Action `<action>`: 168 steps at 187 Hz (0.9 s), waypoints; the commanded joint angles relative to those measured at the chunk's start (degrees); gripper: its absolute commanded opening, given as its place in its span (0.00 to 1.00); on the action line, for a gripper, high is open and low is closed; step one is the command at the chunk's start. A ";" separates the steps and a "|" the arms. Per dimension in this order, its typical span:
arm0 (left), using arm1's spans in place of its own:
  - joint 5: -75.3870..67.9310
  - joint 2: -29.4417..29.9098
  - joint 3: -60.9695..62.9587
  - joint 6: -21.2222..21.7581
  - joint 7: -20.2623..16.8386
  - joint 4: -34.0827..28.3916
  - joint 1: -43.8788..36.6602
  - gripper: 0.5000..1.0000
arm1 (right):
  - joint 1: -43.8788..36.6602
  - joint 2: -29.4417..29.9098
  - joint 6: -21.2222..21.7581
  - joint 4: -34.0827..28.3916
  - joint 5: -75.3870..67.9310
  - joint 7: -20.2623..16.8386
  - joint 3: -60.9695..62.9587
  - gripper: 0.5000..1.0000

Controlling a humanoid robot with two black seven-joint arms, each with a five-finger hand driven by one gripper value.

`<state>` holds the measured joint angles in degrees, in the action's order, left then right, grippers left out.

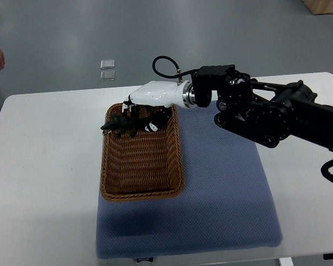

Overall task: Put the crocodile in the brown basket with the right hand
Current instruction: 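Carry the crocodile with the right hand over the wicker basket and lower it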

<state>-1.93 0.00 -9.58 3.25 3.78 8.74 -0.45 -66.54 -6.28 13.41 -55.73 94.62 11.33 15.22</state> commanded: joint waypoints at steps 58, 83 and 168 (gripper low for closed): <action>0.00 0.00 0.00 0.00 0.00 -0.04 0.01 1.00 | 5.02 2.50 -0.84 0.88 2.41 -0.17 -2.83 0.00; 0.00 0.00 0.00 0.00 0.00 -0.04 0.01 1.00 | 5.02 2.33 -1.28 1.59 2.41 -0.08 -2.91 0.00; 0.00 0.00 0.00 0.00 0.00 0.05 0.01 1.00 | 5.11 1.71 -1.37 1.59 2.24 0.09 -2.65 0.51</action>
<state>-1.93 0.00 -9.58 3.25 3.78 8.74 -0.44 -61.39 -4.47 12.04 -54.14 96.90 11.36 12.49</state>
